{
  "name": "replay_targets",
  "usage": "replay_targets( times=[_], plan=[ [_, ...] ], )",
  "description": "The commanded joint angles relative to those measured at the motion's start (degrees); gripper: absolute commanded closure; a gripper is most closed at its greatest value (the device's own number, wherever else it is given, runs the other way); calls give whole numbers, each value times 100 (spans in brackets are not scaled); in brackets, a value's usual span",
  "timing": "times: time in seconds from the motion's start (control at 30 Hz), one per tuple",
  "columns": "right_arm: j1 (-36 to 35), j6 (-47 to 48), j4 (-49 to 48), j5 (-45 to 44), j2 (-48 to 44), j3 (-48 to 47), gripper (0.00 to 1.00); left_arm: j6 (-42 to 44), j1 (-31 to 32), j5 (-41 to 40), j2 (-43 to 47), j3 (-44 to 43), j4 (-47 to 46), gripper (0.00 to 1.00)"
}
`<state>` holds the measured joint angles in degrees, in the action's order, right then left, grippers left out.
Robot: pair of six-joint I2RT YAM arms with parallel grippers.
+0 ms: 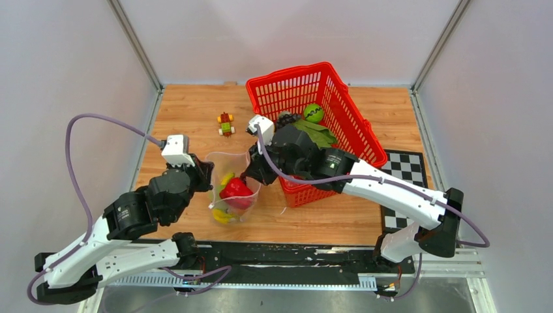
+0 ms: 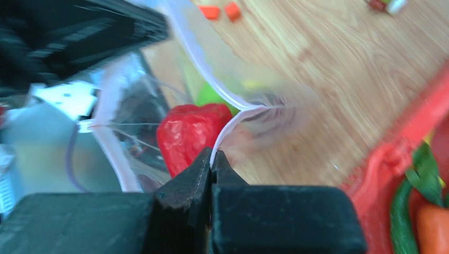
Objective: Place the food in the zip-top bag and seal the zipper
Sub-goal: Adjust the zipper food storage bag at the center of the board.
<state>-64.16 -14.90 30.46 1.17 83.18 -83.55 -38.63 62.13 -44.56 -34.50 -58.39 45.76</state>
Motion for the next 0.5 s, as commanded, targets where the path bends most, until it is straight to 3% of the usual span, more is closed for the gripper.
replay_targets(
  times=[0.0, 0.13, 0.3, 0.37, 0.47],
  plan=[
    [0, 81, -983, 1219, -9, -885, 100, -30, -8, -806, -361, -643, 880, 100],
    [241, 256, -64, 163, 778, -1806, 100, 85, -8, -947, -362, -913, 1268, 100],
    [479, 372, 1503, -264, 1978, -3146, 100, 522, -8, -279, -612, -1413, 1500, 100],
    [479, 498, 1230, 485, 1879, -3037, 100, 366, -8, -259, -758, -1794, 1825, 100],
    [546, 302, 99, 1024, 1397, -2073, 100, 681, -9, -87, -696, -1846, 1524, 100]
  ],
)
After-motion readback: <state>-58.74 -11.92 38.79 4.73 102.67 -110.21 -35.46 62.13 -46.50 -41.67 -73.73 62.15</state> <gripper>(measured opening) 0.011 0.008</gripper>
